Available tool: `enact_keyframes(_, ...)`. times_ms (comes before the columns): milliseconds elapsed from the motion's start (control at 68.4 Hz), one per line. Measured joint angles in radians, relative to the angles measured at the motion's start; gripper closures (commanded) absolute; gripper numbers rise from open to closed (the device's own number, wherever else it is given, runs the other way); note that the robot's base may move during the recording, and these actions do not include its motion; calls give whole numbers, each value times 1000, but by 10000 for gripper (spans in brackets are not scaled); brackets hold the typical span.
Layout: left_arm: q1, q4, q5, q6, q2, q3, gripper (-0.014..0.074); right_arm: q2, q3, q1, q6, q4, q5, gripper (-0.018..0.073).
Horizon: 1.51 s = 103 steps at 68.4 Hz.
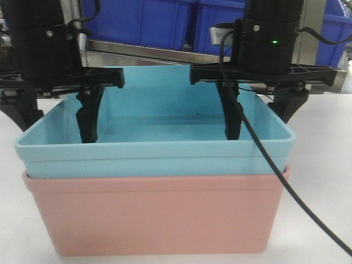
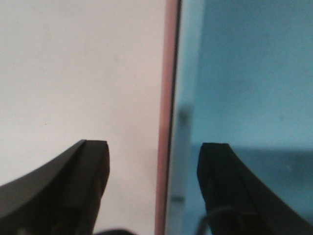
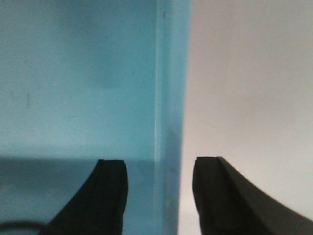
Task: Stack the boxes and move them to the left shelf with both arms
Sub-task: 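Grip both stacked boxes' walls with the left and right grippers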
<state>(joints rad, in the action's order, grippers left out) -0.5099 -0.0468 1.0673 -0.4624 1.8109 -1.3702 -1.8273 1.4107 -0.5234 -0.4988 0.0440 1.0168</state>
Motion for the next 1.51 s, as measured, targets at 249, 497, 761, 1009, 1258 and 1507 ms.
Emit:
enact_keyframes(249, 0, 2, 54, 0, 72, -124, 283, -14, 2, 0, 5, -3, 0, 154)
enact_keyframes(497, 0, 8, 81, 0, 99, -189, 283, -23, 64, 17, 25, -7, 16, 154)
enact_keyframes(761, 0, 8, 98, 0, 112, -191, 283, -74, 101, 48, 27, -11, 65, 157)
enact_keyframes(1009, 0, 12, 98, 8, 112, -195, 283, -74, 106, 48, 27, -7, 59, 157)
enact_keyframes(1258, 0, 14, 98, 8, 112, -195, 284, -74, 106, 48, 30, -7, 59, 157)
enact_keyframes(1507, 0, 16, 98, 8, 112, -195, 563, -76, 106, 48, 30, -3, 57, 370)
